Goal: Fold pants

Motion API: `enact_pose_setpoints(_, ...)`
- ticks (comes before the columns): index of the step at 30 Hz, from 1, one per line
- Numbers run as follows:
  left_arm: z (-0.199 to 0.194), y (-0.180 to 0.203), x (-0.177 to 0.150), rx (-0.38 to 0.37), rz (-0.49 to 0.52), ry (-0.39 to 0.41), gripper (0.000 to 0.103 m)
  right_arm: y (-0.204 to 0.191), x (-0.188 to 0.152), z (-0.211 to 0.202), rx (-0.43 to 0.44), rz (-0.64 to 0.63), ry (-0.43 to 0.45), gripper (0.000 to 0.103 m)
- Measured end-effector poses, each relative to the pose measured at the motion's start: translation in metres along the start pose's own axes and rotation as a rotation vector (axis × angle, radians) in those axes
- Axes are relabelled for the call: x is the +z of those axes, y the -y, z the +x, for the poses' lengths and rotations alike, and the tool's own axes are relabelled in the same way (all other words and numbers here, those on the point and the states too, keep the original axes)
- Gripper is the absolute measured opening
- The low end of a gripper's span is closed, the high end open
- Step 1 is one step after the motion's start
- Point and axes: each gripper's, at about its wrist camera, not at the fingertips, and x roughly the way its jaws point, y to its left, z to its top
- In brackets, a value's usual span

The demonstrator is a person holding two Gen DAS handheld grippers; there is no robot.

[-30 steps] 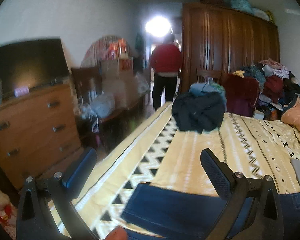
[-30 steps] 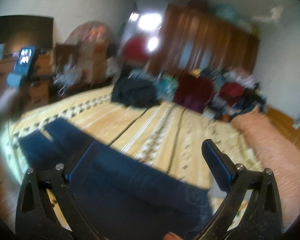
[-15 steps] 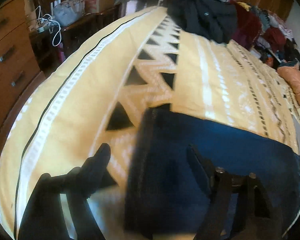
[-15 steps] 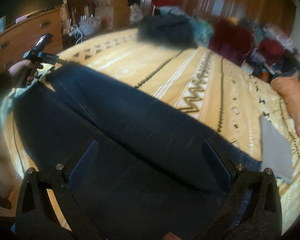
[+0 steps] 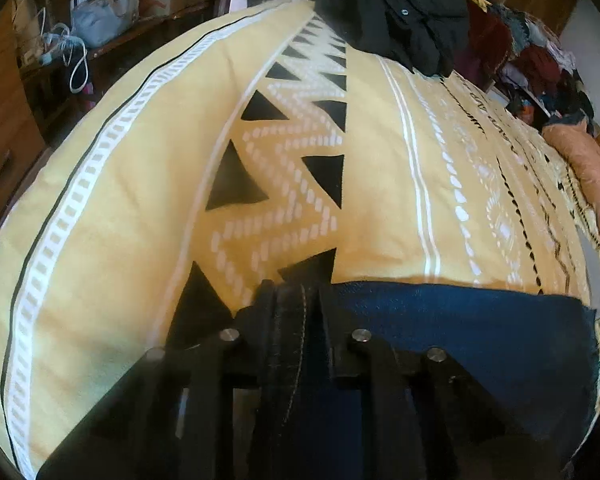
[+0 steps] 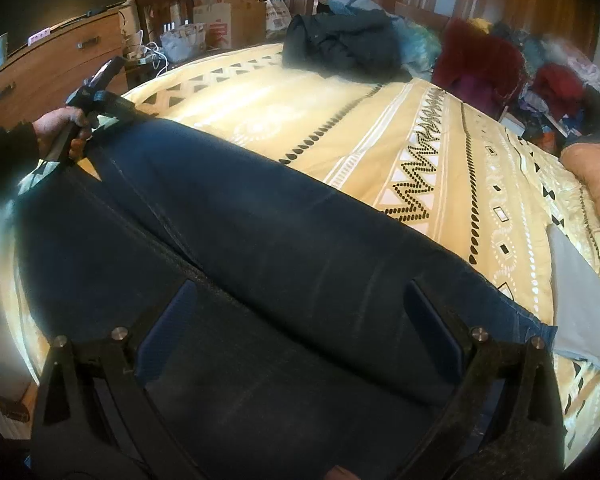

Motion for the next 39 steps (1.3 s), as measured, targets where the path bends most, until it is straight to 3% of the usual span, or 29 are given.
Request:
enact_pose_setpoints(5,-0.002,0.01,-0.004,0.033,0.035,0.027,0.016,0.045,-0.01,-0.012,-0.035,0.078,0.007,0.103)
enact_pose_setpoints(8,0.001,0.014,-0.005,0.065,0.059,0.027,0.016,0.102,-0.028,-0.026,-0.118,0.152,-0.003,0.103)
enact_pose_setpoints(13,0.003,0.017,-0.005,0.093,0.071,0.034,0.016,0.246,-0.093,-0.035,-0.303,0.367,-0.083,0.102)
enact_pose_setpoints(15,0.004,0.018,-0.005,0.101,0.074,0.036,0.016,0.307,-0.12,-0.021,-0.344,0.437,-0.166,0.087)
enact_pose_setpoints(16,0.005,0.02,-0.005,0.107,0.078,0.035,0.016,0.328,-0.127,-0.011,-0.314,0.46,-0.202,0.073)
enact_pose_setpoints(18,0.005,0.02,-0.004,0.11,0.08,0.035,0.016,0.353,-0.13,0.007,-0.239,0.488,-0.231,0.067)
enact_pose_setpoints(20,0.006,0.02,-0.004,0.112,0.081,0.033,0.016,0.376,-0.125,0.032,-0.181,0.491,-0.248,0.068)
enact_pose_setpoints(24,0.005,0.018,-0.004,0.105,0.075,0.031,0.016,0.402,-0.111,0.073,-0.106,0.502,-0.269,0.068)
enact_pose_setpoints(29,0.007,0.02,-0.004,0.115,0.086,0.028,0.016,0.402,-0.112,0.11,-0.054,0.446,-0.345,0.065)
enact_pose_setpoints(31,0.007,0.022,-0.004,0.127,0.089,0.027,0.016,0.402,-0.115,0.118,-0.015,0.447,-0.358,0.057)
enact_pose_setpoints(33,0.004,0.025,-0.004,0.14,0.093,0.033,0.015,0.402,-0.11,0.111,0.048,0.484,-0.312,0.013)
enact_pose_setpoints(35,-0.007,0.028,-0.004,0.143,0.088,0.072,0.014,0.399,-0.103,0.086,0.055,0.498,-0.22,0.011)
enact_pose_setpoints(39,-0.073,0.037,-0.005,0.071,0.063,0.251,0.014,0.391,-0.1,0.029,0.098,0.526,-0.082,0.01)
